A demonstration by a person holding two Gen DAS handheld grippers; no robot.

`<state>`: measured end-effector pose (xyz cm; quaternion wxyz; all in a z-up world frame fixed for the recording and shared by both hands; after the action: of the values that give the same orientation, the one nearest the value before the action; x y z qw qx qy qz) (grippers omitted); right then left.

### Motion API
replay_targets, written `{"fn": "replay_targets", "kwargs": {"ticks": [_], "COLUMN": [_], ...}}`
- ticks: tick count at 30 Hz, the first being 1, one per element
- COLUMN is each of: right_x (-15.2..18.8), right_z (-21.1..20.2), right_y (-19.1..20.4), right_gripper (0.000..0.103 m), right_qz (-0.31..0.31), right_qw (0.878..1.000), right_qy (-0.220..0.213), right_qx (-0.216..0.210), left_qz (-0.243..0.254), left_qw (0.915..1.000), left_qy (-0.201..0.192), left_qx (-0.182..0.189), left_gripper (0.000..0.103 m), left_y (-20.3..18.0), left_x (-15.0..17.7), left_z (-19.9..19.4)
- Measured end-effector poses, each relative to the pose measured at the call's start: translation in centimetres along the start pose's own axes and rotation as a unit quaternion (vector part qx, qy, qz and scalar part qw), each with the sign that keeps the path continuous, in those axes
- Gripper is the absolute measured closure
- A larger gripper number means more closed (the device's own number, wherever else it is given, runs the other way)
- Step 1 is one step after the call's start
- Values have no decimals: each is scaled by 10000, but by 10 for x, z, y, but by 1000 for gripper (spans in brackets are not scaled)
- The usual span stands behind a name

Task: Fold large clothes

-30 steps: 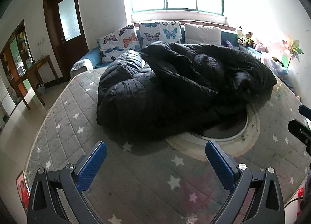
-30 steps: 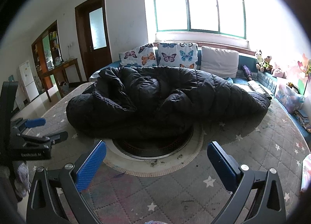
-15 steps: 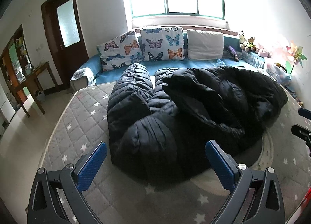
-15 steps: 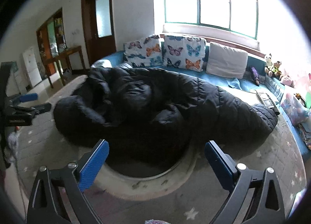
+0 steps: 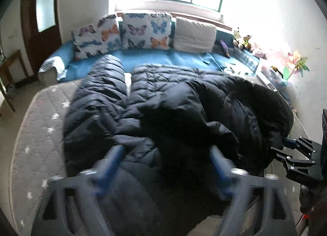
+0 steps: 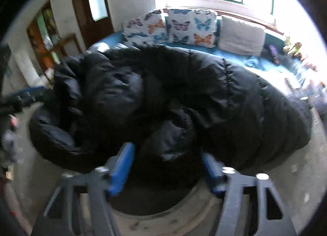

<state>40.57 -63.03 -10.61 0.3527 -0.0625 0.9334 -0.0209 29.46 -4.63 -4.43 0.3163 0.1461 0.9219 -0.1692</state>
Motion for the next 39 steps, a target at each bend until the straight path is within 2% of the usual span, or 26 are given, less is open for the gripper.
{"fn": "replay_targets", "kwargs": {"ticks": [1, 2, 7, 8, 10, 11, 12, 17, 21, 25, 29, 34, 35, 37, 39], "right_x": [2, 3, 0, -2, -5, -8, -12, -22, -21, -12, -7, -9, -12, -16, -17], "right_z": [-2, -6, -44, -47, -54, -52, -46, -22, -5, -27, -58, -68, -64, -50, -37], "right_y": [-2, -4, -2, 1, 12, 18, 21, 56, 67, 64, 65, 88, 93, 99, 101], "right_gripper": [55, 59, 59, 59, 48, 37, 33, 33, 30, 30, 30, 30, 33, 48, 69], "right_qz": [-3, -15, -38, -80, -228, -289, -329, -661, -748, -714, -671, -1007, -1076, -1158, -1203], "right_qw": [10000, 10000, 9995, 9992, 9983, 9978, 9974, 9954, 9956, 9967, 9946, 9879, 9873, 9875, 9883], "right_qy": [20, 28, -291, -366, -468, -477, -485, -378, -161, -227, -482, -714, -720, -641, -561], "right_qx": [-10, 10, -133, -166, -260, -357, -423, -589, -533, -312, -628, -936, -924, -858, -757], "left_qz": [21, 47, 378, 417, 486, 517, 530, 514, 583, 680, 629, 741, 741, 713, 668], "left_qw": [10000, 9999, 9990, 9988, 9983, 9981, 9979, 9973, 9964, 9957, 9955, 9944, 9943, 9943, 9946], "left_qy": [58, 84, -117, -149, -207, -224, -239, -286, -316, -364, -393, -430, -434, -433, -379], "left_qx": [55, 126, 184, 220, 234, 254, 278, 448, 532, 522, 591, 620, 630, 665, 693], "left_gripper": [58, 65, 86, 87, 89, 89, 90, 91, 91, 92, 92, 92, 92, 92, 93], "left_y": [-1, -3, -19, -21, -24, -25, -26, -32, -39, -47, -50, -60, -61, -60, -56], "left_x": [0, 1, 9, 10, 11, 12, 14, 20, 26, 36, 41, 48, 49, 52, 53], "left_z": [5, 9, 4, 2, -4, -6, -9, -28, -41, -54, -63, -74, -75, -77, -74]}}
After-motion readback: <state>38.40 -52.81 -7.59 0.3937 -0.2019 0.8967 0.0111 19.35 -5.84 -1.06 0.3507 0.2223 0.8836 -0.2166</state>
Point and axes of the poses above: each gripper's, at about its wrist camera, not at the fingertips, and z roughly the way its jaws point, y to its left, x to its underside, the point moved 6 cm from there along z, roughly the way its jaws point, and after that the axes turned 8 degrees about x, right-handed, at the moved point
